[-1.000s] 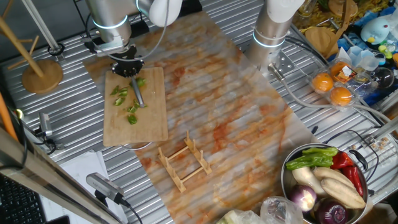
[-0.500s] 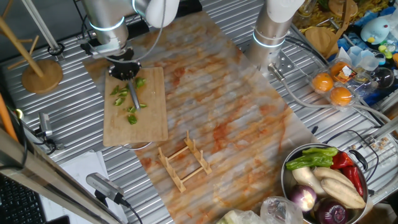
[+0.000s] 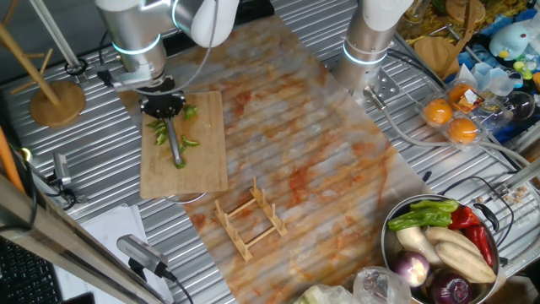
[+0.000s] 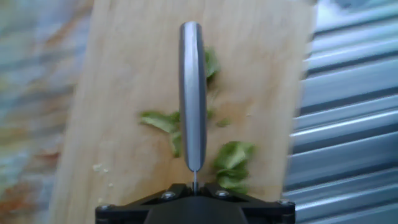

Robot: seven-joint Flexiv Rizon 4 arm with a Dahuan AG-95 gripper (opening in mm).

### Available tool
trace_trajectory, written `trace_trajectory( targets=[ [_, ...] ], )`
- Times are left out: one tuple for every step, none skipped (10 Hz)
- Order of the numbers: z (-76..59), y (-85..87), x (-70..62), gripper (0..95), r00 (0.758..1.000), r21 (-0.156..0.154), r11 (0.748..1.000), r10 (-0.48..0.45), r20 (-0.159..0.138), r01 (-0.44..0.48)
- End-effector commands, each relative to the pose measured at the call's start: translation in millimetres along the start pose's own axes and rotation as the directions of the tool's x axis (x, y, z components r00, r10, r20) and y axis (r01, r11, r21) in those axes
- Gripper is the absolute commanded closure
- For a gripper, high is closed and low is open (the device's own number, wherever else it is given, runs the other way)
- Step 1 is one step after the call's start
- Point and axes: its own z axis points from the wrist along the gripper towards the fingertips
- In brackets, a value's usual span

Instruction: Chop the chili peppers

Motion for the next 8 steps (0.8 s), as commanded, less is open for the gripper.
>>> trace_trajectory(
  targets=[
    [-13.2, 4.5, 1.1, 95.0, 0.999, 0.005, 1.000, 0.016, -0.031, -0.015],
    [-20.3, 8.6, 0.7, 95.0, 0.999, 0.002, 1.000, 0.027, -0.027, -0.027],
    [-28.2, 13.5, 0.7, 95.0, 0.999, -0.001, 0.999, 0.033, -0.025, -0.033],
    [-33.3, 16.8, 0.2, 95.0, 0.999, 0.000, 0.999, 0.044, -0.028, -0.044],
    [-45.3, 26.0, 1.7, 95.0, 0.995, 0.005, 0.996, 0.086, -0.049, -0.086],
    [-50.5, 31.1, 4.3, 95.0, 0.989, 0.007, 0.990, 0.139, -0.052, -0.139],
    [-56.3, 38.0, 9.9, 95.0, 0.974, 0.011, 0.975, 0.220, -0.052, -0.220],
    [-59.7, 43.5, 15.3, 95.0, 0.969, 0.021, 0.971, 0.240, -0.063, -0.239]
  ],
)
